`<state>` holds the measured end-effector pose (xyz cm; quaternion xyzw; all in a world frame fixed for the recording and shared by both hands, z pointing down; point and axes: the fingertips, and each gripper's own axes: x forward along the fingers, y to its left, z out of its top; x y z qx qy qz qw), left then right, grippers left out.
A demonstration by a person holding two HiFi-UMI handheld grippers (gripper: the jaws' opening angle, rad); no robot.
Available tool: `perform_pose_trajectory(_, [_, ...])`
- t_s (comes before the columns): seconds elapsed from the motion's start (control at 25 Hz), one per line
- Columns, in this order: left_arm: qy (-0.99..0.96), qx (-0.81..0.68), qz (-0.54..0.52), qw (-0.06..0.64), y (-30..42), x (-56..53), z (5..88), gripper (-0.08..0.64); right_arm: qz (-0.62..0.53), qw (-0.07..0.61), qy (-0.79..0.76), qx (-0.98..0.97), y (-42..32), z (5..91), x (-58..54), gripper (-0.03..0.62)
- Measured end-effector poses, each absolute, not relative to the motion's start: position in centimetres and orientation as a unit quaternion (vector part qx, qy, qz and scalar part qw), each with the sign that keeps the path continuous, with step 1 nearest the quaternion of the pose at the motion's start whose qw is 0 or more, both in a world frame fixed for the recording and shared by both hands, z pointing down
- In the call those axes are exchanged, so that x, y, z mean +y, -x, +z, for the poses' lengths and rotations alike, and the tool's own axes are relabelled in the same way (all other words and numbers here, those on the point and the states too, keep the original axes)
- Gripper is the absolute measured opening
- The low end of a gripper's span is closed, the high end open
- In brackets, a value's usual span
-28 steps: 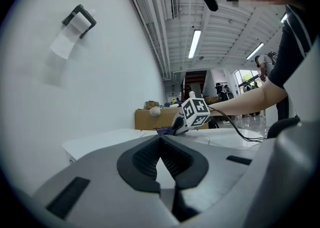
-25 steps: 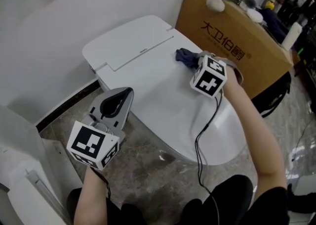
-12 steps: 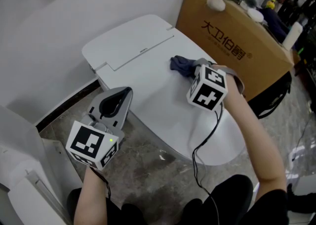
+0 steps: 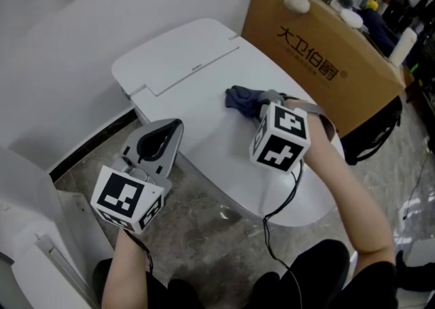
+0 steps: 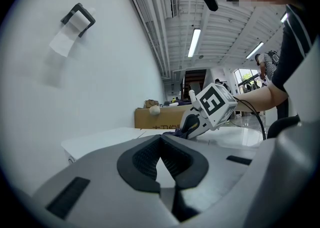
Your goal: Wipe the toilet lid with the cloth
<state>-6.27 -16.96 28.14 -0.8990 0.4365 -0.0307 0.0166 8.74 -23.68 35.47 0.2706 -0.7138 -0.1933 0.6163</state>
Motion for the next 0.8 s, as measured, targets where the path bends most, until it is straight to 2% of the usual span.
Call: perform_pose_trajectory(0.8, [0.898, 0.439, -0.031, 0.016, 6.4, -16.9, 27.9, 0.012, -0.206, 0.611, -0.22, -0.732, -4.5, 35.3, -17.0, 0.067])
